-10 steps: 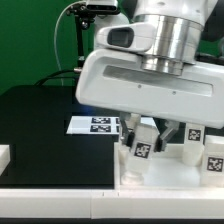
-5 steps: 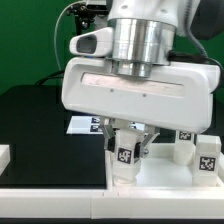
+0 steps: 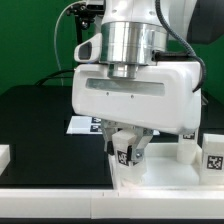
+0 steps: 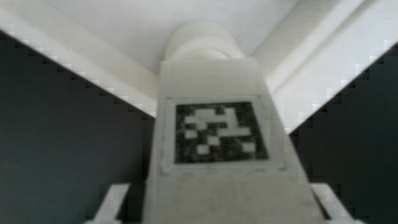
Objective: Assemble square table
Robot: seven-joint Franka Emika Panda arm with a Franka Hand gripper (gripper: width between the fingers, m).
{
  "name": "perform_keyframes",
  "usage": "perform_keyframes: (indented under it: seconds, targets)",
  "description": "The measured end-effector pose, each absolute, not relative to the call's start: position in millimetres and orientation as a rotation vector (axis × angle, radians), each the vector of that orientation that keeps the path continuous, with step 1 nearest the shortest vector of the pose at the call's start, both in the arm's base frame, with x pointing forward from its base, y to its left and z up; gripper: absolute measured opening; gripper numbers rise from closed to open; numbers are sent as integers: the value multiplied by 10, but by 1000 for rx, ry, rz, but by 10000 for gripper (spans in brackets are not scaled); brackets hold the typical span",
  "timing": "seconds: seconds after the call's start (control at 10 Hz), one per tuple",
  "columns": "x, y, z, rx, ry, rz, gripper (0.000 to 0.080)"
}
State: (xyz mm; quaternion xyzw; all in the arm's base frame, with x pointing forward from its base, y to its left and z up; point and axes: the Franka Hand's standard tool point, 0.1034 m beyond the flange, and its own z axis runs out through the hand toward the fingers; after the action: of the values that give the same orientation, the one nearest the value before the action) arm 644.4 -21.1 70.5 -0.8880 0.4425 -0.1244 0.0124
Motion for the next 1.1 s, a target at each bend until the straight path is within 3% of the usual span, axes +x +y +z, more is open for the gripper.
perform_keyframes:
  seconds: [0.6,1.0,1.1]
  targets:
    - [6291,-164,687,-1955,2291,-348,291]
    - [6280,-153,693,-2008,2253,-349,291]
    - [6292,-128,713,-2154,2126,-366,392]
